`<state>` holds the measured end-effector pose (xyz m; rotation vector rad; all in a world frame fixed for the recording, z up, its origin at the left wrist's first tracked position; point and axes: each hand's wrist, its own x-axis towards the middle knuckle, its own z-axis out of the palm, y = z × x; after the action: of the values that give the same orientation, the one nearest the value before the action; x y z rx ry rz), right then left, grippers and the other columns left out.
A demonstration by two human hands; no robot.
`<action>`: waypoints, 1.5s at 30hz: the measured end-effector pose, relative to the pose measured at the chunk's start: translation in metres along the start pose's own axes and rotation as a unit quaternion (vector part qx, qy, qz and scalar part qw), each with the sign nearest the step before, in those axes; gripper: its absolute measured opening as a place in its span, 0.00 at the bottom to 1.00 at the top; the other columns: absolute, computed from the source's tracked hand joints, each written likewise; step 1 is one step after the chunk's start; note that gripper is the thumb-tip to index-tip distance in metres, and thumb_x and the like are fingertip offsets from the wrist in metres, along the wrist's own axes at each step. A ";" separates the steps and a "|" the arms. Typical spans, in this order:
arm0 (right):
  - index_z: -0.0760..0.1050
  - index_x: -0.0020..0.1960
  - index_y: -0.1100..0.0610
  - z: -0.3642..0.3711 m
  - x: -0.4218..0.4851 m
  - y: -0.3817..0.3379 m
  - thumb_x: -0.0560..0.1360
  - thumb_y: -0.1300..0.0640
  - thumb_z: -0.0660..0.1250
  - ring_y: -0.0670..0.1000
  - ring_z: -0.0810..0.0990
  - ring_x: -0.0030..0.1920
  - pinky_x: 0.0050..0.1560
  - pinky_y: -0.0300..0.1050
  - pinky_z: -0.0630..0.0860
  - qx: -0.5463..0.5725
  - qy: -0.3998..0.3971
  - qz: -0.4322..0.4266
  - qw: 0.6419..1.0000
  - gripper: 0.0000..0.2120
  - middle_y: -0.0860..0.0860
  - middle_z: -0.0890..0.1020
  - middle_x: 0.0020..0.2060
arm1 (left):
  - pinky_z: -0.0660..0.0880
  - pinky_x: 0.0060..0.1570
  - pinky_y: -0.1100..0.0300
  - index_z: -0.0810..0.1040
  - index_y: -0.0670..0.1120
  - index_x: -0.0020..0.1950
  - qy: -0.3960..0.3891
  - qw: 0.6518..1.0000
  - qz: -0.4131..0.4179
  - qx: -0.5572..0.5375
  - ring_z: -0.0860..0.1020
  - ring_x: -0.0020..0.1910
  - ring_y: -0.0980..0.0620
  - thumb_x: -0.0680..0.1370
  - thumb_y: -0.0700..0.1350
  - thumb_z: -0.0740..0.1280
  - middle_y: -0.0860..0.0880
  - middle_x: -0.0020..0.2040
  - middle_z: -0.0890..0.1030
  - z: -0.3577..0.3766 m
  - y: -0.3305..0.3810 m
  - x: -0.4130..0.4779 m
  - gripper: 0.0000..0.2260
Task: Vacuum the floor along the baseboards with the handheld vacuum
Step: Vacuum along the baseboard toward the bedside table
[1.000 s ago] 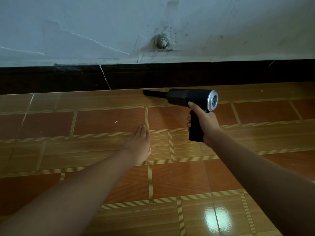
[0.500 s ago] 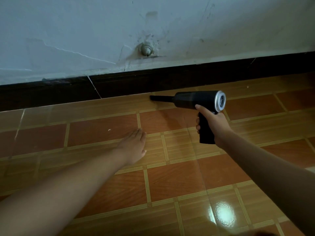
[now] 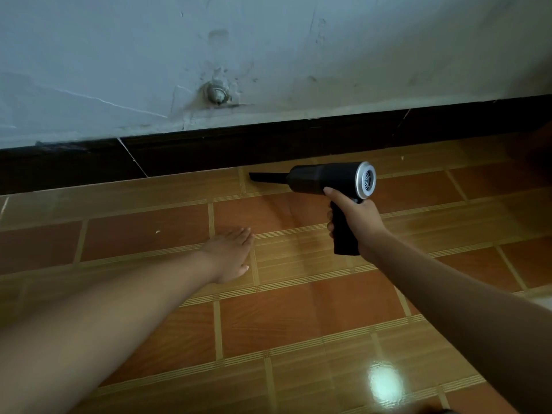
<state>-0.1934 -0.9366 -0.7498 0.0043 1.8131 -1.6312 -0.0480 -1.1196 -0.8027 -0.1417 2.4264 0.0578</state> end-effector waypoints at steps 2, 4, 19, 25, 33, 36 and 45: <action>0.73 0.42 0.59 -0.006 0.003 -0.001 0.73 0.53 0.71 0.49 0.74 0.26 0.30 0.41 0.74 -0.005 -0.008 0.003 1.000 0.10 0.52 0.76 0.29 | 0.43 0.75 0.56 0.39 0.40 0.77 -0.011 1.000 -0.011 -0.008 0.42 0.78 0.48 0.83 0.53 0.51 0.43 0.78 0.40 -0.002 0.008 0.000 0.31; 0.73 0.42 0.59 -0.013 0.008 -0.002 0.72 0.53 0.71 0.49 0.74 0.26 0.30 0.42 0.74 -0.010 -0.019 0.008 1.000 0.11 0.52 0.76 0.29 | 0.43 0.75 0.56 0.39 0.40 0.78 -0.018 0.999 -0.024 -0.012 0.43 0.78 0.48 0.83 0.53 0.51 0.43 0.78 0.41 -0.004 0.016 0.000 0.31; 0.74 0.43 0.58 -0.051 0.037 -0.016 0.71 0.51 0.72 0.50 0.74 0.27 0.32 0.44 0.73 0.028 -0.069 0.087 0.993 0.12 0.52 0.76 0.30 | 0.51 0.75 0.54 0.46 0.44 0.78 -0.007 0.989 -0.125 -0.082 0.49 0.77 0.46 0.83 0.52 0.54 0.44 0.79 0.49 -0.044 0.061 0.003 0.29; 0.74 0.45 0.58 -0.053 0.039 -0.008 0.72 0.52 0.71 0.49 0.74 0.27 0.31 0.42 0.74 0.026 -0.049 0.071 0.996 0.10 0.52 0.76 0.29 | 0.46 0.75 0.53 0.44 0.44 0.79 -0.002 0.996 -0.088 -0.011 0.46 0.78 0.47 0.83 0.52 0.53 0.45 0.79 0.46 -0.036 0.050 0.015 0.29; 0.73 0.46 0.59 -0.057 0.036 -0.019 0.72 0.52 0.71 0.49 0.75 0.27 0.30 0.41 0.75 -0.022 -0.048 0.053 0.997 0.12 0.52 0.76 0.31 | 0.47 0.76 0.51 0.42 0.47 0.79 0.032 0.997 -0.051 -0.042 0.45 0.78 0.47 0.82 0.53 0.54 0.44 0.79 0.42 -0.018 0.055 0.040 0.30; 0.73 0.45 0.59 -0.056 0.036 -0.021 0.72 0.52 0.71 0.49 0.75 0.27 0.31 0.43 0.75 -0.039 -0.043 0.044 0.997 0.12 0.52 0.76 0.30 | 0.47 0.75 0.52 0.42 0.48 0.79 0.042 0.998 -0.048 -0.030 0.45 0.78 0.46 0.83 0.53 0.54 0.44 0.78 0.41 -0.015 0.054 0.043 0.29; 0.74 0.41 0.59 -0.041 0.042 -0.014 0.72 0.55 0.71 0.49 0.75 0.28 0.32 0.41 0.75 -0.047 -0.022 -0.032 0.998 0.09 0.53 0.76 0.29 | 0.44 0.75 0.53 0.44 0.48 0.79 0.072 0.994 -0.052 -0.070 0.43 0.78 0.48 0.83 0.51 0.53 0.45 0.79 0.41 -0.005 0.053 0.045 0.27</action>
<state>-0.2510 -0.9212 -0.7586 -0.1331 1.8710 -1.5757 -0.0913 -1.0708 -0.8274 -0.3453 2.5535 0.1767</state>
